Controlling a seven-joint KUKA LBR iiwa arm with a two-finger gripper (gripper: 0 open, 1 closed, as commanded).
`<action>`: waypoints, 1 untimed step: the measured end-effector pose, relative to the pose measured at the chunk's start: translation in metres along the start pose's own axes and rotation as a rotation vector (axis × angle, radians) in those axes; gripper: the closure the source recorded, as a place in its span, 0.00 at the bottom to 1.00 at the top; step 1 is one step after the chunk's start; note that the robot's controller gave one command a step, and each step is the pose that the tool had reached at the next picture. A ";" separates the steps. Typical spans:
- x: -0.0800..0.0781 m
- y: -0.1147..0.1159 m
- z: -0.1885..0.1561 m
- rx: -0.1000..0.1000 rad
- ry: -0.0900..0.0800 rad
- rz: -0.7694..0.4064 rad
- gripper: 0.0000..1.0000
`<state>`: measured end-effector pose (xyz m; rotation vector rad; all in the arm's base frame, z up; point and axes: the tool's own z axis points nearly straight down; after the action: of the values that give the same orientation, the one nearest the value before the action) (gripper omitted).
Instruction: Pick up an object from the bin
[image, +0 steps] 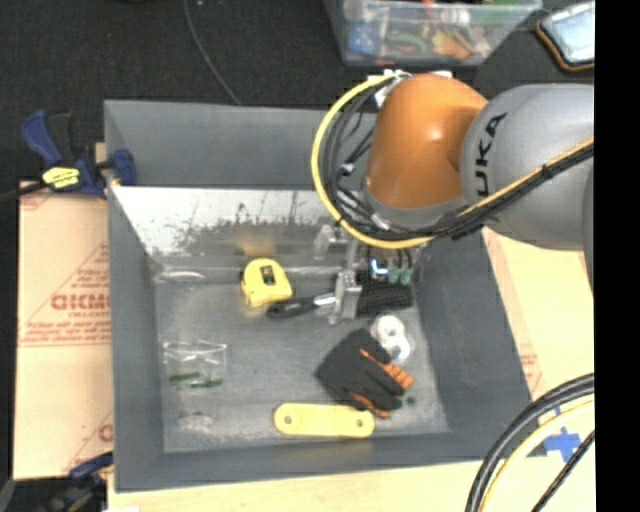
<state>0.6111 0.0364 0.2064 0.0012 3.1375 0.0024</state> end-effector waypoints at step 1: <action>0.000 0.000 0.000 0.000 0.000 0.000 0.00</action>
Offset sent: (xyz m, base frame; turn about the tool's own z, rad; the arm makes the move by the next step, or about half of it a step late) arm -0.0568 0.0023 -0.0597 -0.0379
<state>0.6109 0.0364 0.2062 0.0012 3.1379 0.0024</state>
